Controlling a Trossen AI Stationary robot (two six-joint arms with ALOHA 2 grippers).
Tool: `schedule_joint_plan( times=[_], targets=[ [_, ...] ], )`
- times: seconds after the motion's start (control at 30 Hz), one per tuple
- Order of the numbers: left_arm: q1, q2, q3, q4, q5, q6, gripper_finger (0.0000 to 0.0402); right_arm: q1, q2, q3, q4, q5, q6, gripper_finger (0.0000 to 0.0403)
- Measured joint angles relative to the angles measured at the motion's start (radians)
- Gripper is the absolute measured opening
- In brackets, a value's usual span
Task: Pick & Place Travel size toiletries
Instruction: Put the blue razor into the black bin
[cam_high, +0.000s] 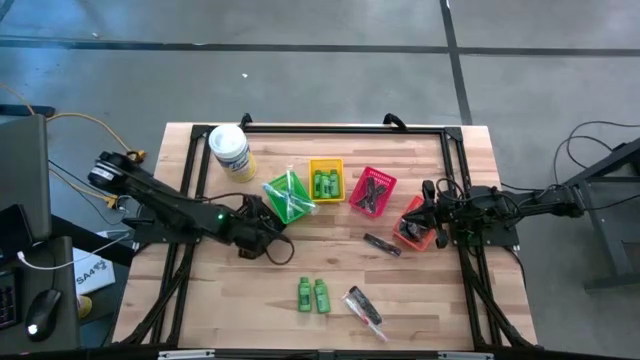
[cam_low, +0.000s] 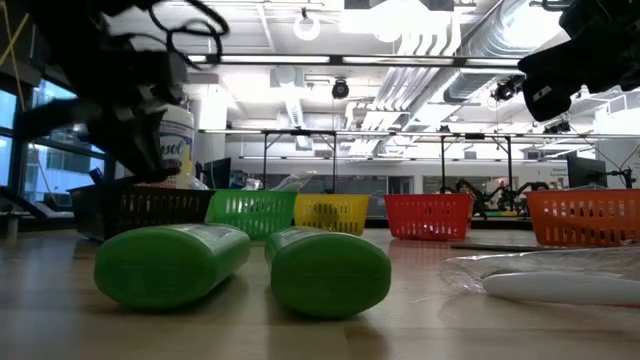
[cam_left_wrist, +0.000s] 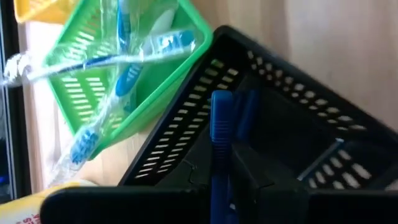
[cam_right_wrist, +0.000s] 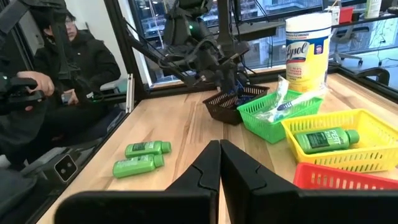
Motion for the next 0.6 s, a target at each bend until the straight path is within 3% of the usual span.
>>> schedule_joint_plan(
  times=[0.4, 0.6],
  targets=[
    [0.05, 0.068, -0.002, 0.014, 0.057, 0.027, 0.0024, 0.0, 0.0, 0.0, -0.02, 0.0, 0.0, 0.0002],
    [0.05, 0.068, -0.002, 0.003, 0.114, 0.021, 0.0071, 0.0, 0.0, 0.0, -0.021, 0.0, 0.0, 0.0003]
  ],
)
